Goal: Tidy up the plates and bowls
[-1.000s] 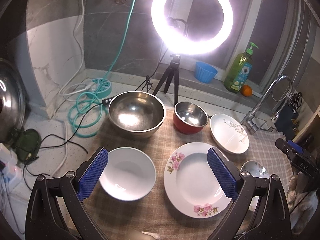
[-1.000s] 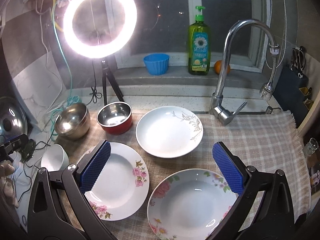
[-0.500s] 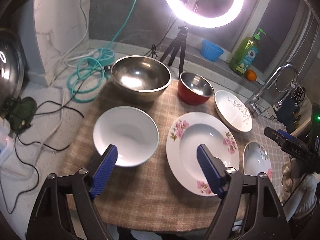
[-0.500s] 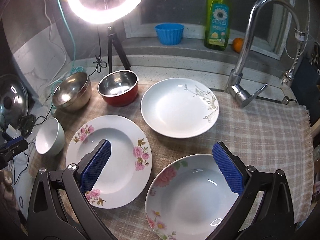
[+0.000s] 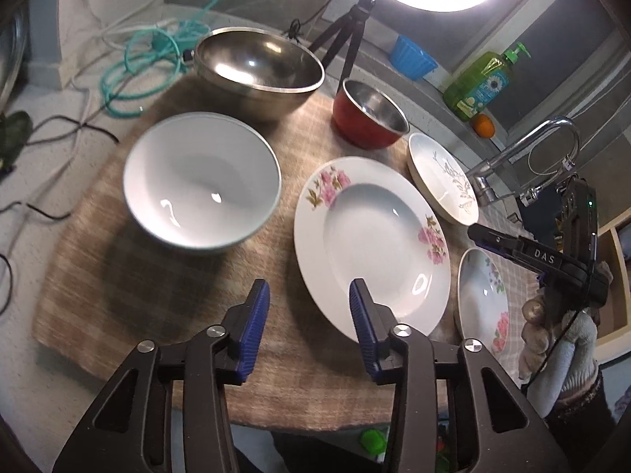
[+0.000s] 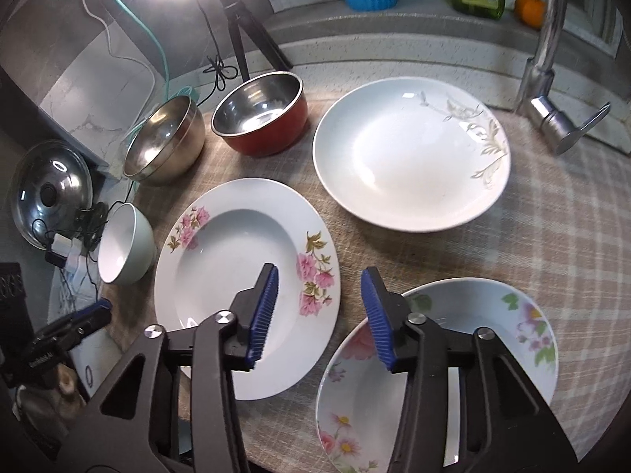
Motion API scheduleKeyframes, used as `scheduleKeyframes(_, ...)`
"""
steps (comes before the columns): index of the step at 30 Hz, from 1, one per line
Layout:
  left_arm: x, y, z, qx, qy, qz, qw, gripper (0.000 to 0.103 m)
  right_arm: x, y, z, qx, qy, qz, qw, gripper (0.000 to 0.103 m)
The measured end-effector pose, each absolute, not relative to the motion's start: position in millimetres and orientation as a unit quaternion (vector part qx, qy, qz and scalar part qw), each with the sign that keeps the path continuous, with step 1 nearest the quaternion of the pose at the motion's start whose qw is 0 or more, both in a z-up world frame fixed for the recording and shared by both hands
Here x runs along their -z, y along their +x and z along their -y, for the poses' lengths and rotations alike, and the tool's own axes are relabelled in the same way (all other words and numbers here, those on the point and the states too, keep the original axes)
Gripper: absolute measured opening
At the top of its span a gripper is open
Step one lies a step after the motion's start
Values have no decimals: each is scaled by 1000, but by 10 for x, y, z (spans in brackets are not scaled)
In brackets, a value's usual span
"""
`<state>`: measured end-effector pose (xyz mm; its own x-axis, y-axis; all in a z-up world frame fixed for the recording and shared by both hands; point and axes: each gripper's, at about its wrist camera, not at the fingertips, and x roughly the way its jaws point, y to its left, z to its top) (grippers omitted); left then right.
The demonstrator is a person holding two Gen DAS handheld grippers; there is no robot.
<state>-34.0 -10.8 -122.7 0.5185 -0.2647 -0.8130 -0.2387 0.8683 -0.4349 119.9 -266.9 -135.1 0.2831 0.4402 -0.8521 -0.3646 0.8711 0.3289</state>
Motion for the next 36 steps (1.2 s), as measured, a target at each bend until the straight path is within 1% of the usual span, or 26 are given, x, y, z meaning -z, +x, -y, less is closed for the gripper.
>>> scheduleKeyframes(1, 1251, -335, 122, 10, -259, -493, 830, 34, 1383, 1227, 2662, -252, 35, -548, 797, 45)
scheduleKeyframes(3, 1322, -310, 150, 16, -267, -500, 823, 26, 1418, 1267, 2659, -250, 35, -554, 793, 45)
scheduleKeyframes(5, 1401, -287, 178, 24, -278, -508, 815, 22, 1454, 1316, 2672, -252, 43, -562, 787, 41)
scheduleKeyframes(9, 1492, -257, 175, 24, -297, -514, 804, 22, 1537, 1405, 2676, -260, 62, -576, 772, 38)
scheduleKeyframes(11, 1543, -237, 145, 21, -311, -516, 798, 22, 1575, 1439, 2645, -263, 61, -581, 768, 32)
scheduleKeyframes(12, 1559, -230, 133, 19, -314, -517, 796, 21, 1591, 1452, 2621, -264, 59, -582, 767, 31)
scheduleKeyframes(15, 1596, -207, 74, 16, -324, -516, 793, 17, 1642, 1500, 2587, -265, 61, -587, 763, 31)
scheduleKeyframes(23, 1660, -141, 33, 8, -338, -514, 788, 17, 1745, 1621, 2538, -267, 73, -602, 749, 29)
scheduleKeyframes(25, 1665, -121, 47, 9, -335, -515, 789, 15, 1758, 1638, 2531, -270, 75, -604, 746, 29)
scheduleKeyframes(28, 1668, -94, 60, 10, -332, -516, 789, 13, 1790, 1662, 2519, -272, 75, -606, 744, 24)
scheduleKeyframes(32, 1688, -71, 52, 10, -333, -517, 789, 13, 1808, 1684, 2510, -272, 73, -607, 743, 22)
scheduleKeyframes(36, 1709, -65, 52, 13, -337, -519, 786, 12, 1816, 1698, 2528, -276, 76, -609, 740, 21)
